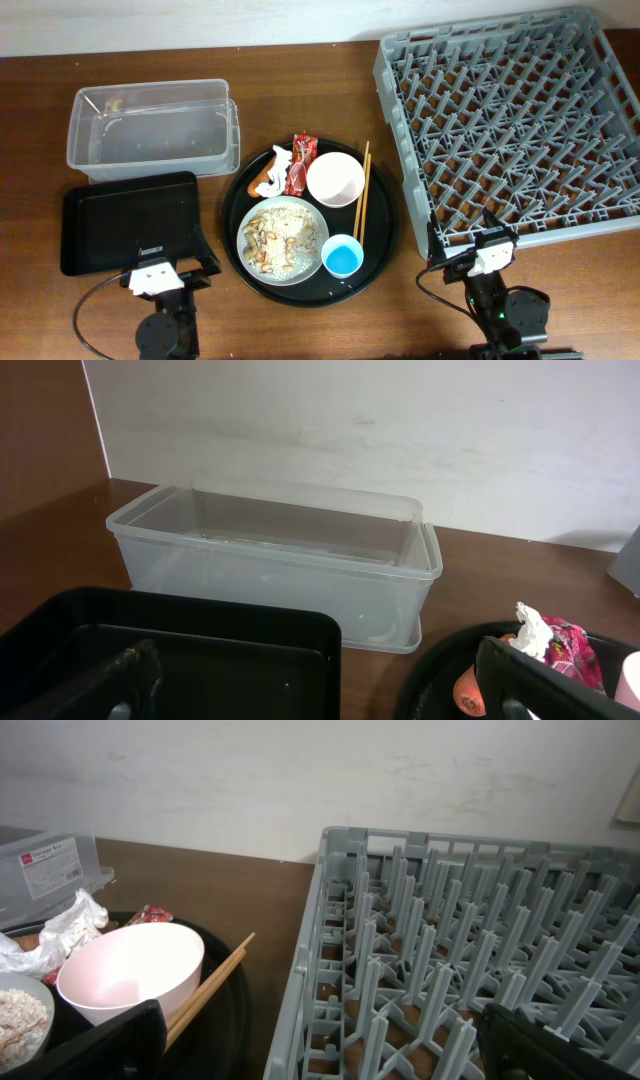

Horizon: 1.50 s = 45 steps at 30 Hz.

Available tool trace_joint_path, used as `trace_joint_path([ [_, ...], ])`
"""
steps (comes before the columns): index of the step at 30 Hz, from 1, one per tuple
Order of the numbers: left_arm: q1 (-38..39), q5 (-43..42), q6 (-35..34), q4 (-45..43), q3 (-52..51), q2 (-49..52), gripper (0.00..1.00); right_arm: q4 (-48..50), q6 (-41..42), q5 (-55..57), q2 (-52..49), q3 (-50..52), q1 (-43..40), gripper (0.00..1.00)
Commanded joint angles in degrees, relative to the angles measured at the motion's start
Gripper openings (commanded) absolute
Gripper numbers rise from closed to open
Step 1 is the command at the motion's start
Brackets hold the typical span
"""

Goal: Sort waste into correct bins and load items into the dishwasher rack

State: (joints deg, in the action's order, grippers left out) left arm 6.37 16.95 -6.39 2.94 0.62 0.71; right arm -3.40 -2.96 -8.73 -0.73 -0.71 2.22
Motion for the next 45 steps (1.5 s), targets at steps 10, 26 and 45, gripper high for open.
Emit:
trace_joint_path([
  [10,0.02,0.79,0.90,0.31,-0.09,-0.31,0.99,-0.20,0.42,-0.11,0.37,0.39,-0.37,0.98],
  [26,0.02,-12.48,0.90,-0.20,5.79,0.46,0.99,-3.50,0.52,-10.19,0.35,-5.42,-0.37,0.98],
  [45,5.44,-43.25,-1.84,58.77,82.84,85.11,0.99,-39.30,6.10,-31.58,-49.88,-53.35,-0.74,0.98],
])
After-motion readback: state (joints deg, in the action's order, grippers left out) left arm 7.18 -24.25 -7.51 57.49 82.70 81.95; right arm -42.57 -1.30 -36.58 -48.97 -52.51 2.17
